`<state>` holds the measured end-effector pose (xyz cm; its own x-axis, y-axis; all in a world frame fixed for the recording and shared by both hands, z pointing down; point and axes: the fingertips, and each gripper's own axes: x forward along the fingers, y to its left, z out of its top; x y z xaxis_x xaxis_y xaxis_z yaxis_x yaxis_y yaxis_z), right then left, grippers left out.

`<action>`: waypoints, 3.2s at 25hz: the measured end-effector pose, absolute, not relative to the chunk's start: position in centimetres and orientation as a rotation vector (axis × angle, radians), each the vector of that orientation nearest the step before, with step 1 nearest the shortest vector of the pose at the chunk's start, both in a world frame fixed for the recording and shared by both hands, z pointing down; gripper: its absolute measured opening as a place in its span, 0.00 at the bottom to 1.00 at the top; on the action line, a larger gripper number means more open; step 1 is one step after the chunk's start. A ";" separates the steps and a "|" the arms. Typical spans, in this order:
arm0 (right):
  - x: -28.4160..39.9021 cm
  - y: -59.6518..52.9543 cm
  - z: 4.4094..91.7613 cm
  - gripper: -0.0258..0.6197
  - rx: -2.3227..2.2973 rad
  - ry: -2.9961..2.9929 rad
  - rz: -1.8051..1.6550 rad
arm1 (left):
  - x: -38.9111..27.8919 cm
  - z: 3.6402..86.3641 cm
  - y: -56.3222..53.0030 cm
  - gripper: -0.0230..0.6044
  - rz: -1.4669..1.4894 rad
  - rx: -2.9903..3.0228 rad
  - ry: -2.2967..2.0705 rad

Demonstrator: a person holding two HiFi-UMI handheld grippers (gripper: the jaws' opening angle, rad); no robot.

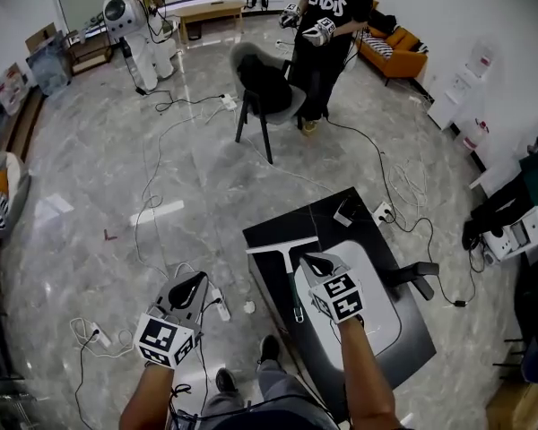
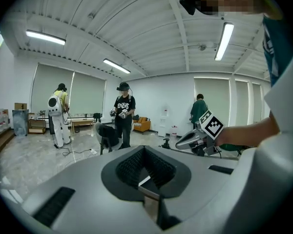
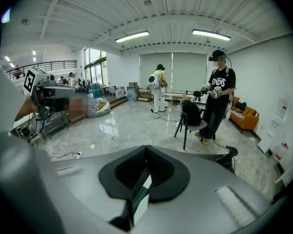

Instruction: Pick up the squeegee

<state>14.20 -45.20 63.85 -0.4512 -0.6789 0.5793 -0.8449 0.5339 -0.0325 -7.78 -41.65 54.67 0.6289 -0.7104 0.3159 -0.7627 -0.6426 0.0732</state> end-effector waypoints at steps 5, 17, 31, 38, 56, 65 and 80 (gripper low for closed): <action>14.3 -46.5 68.8 0.09 1.202 -2.250 0.511 | -7.7 58.0 -42.6 0.04 0.414 2.601 -1.219; 14.6 -48.6 79.0 0.25 1.139 -2.173 0.650 | -7.8 64.3 -44.6 0.04 0.443 2.511 -1.234; 13.6 -48.9 86.1 0.33 1.093 -2.095 0.799 | -8.3 67.9 -45.2 0.04 0.457 2.450 -1.244; 13.8 -48.7 87.5 0.25 1.159 -2.050 0.888 | -8.9 67.6 -45.2 0.04 0.452 2.447 -1.260; 15.4 -48.4 73.9 0.19 1.459 -2.134 0.798 | -12.5 57.9 -43.0 0.04 0.394 2.548 -1.305; 14.8 -45.5 61.6 0.19 1.545 -2.279 0.645 | -14.0 51.1 -40.1 0.04 0.343 2.622 -1.327; 11.3 -38.6 45.5 0.19 1.597 -2.434 0.372 | -17.5 43.1 -34.9 0.04 0.239 2.739 -1.337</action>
<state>11.28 -38.64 45.51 -0.3929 -0.8671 0.3063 -0.9190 0.3823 -0.0964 -17.50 -34.88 43.09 0.6062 -0.7755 0.1764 -0.7886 -0.6148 0.0071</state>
